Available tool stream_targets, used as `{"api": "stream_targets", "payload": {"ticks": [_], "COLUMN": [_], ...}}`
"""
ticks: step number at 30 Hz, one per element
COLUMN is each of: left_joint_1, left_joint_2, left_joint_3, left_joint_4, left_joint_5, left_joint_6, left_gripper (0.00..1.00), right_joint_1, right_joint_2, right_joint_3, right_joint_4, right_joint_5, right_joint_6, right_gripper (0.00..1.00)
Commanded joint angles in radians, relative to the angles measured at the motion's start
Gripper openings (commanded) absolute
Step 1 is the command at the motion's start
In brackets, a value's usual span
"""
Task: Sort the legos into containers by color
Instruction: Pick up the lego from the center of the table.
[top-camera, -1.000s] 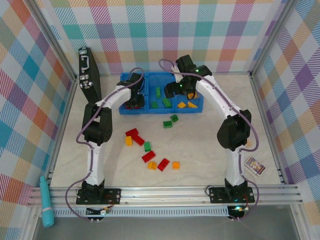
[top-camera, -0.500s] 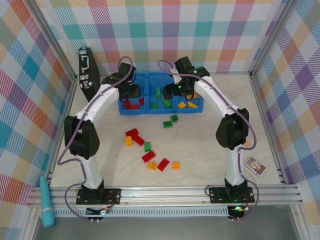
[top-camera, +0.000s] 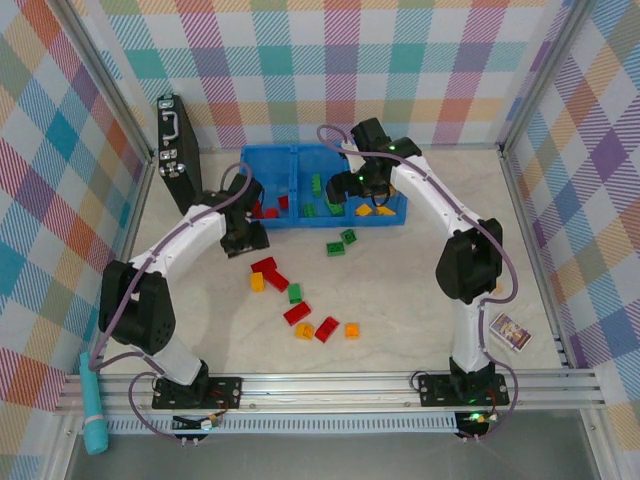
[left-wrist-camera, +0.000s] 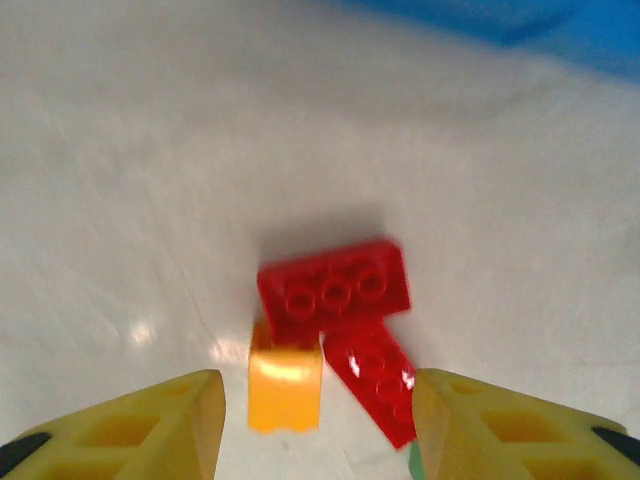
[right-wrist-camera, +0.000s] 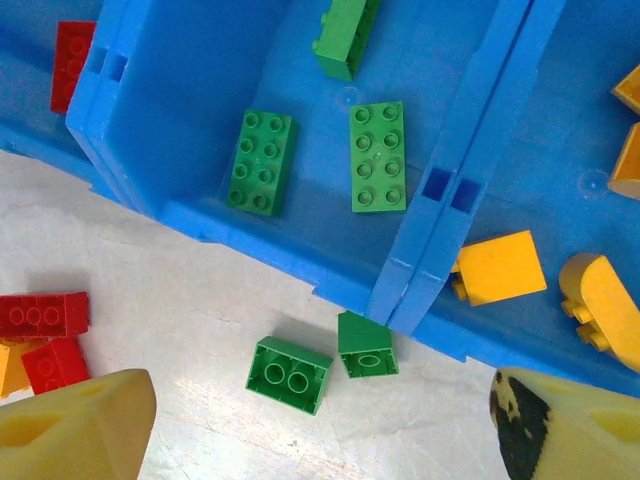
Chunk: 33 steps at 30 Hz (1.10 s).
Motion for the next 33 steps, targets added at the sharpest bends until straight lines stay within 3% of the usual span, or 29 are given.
{"api": "stream_targets", "payload": {"ticks": [1,8,14,25,33], "left_joint_1": [-0.018,-0.101,-0.193,-0.229,-0.229], "left_joint_2": [-0.112,-0.166,-0.105,0.068,0.107], "left_joint_3": [-0.118,-0.156,-0.164,-0.072,-0.076], "left_joint_4": [0.071,0.043,0.106,0.112,0.09], "left_joint_5": [0.15,0.067,0.029,-0.011,0.002], "left_joint_6": [-0.305,-0.499,-0.584,-0.538,-0.531], "left_gripper": [0.52,0.52,0.53,0.53,0.53], "right_joint_1": [0.005,0.004,0.004,0.004,0.003], "right_joint_2": [-0.059,-0.08,-0.156,-0.305,-0.364], "right_joint_3": [0.017,-0.027,-0.144,-0.304,-0.398], "right_joint_4": [-0.021,0.006,0.096,0.206,0.247], "right_joint_5": [-0.022,-0.06,-0.065,0.0,0.042], "right_joint_6": [-0.025,-0.038,-0.032,-0.054,-0.045], "right_gripper": [0.87,0.87,0.87,0.88,0.89]}}
